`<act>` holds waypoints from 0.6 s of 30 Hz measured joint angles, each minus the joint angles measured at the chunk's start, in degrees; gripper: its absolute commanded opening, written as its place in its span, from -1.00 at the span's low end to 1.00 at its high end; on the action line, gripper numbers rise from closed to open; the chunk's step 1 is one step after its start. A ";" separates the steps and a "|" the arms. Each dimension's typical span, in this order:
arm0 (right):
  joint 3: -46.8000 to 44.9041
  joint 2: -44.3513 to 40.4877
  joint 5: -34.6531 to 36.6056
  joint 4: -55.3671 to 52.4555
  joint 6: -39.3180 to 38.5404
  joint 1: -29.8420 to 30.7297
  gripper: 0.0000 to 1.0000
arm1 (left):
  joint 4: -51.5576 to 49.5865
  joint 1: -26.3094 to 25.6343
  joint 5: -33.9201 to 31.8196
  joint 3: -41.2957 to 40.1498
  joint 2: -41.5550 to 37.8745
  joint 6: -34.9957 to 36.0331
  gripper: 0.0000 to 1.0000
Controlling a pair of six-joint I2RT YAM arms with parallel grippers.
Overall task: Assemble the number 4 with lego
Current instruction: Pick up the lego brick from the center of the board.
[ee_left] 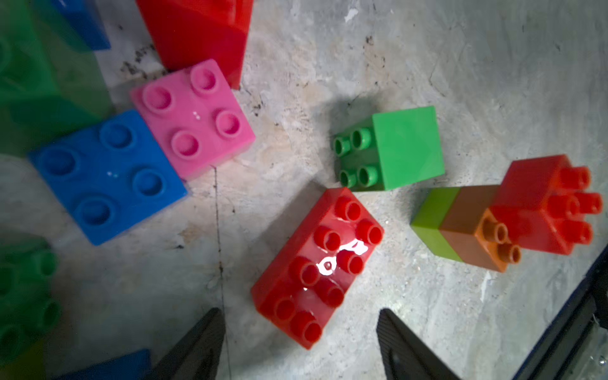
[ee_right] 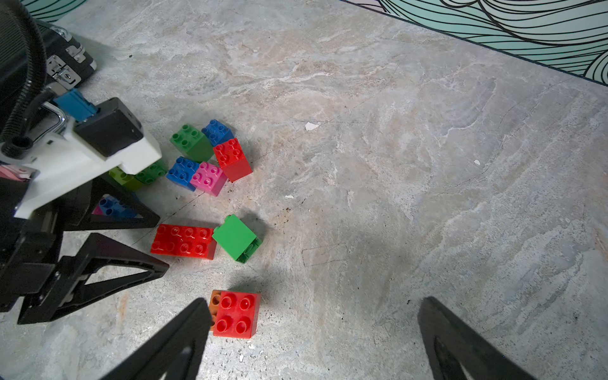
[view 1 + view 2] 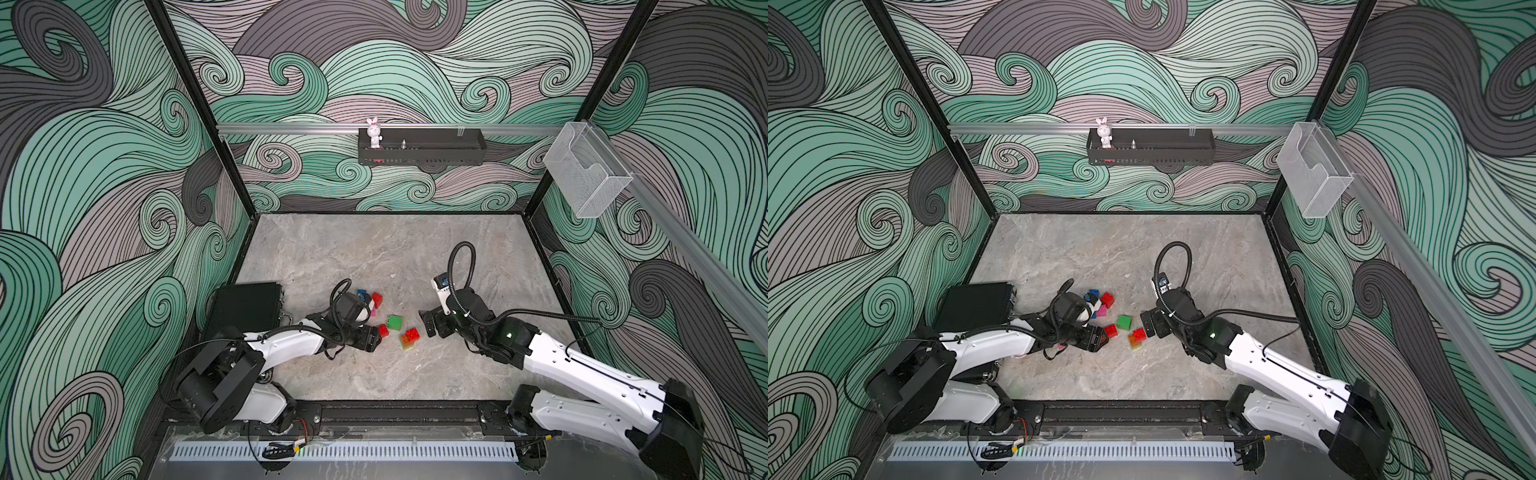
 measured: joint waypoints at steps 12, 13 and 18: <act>0.00 0.02 0.02 0.02 -0.04 0.00 0.99 | 1.31 -3.87 -0.13 3.17 4.35 3.69 0.42; 0.00 0.02 0.02 0.02 -0.07 0.00 0.99 | 1.09 -4.37 -0.85 3.17 4.35 3.76 0.40; 0.00 0.63 0.04 0.13 -0.22 0.00 0.99 | -0.24 -7.82 -6.19 3.26 4.22 3.69 0.24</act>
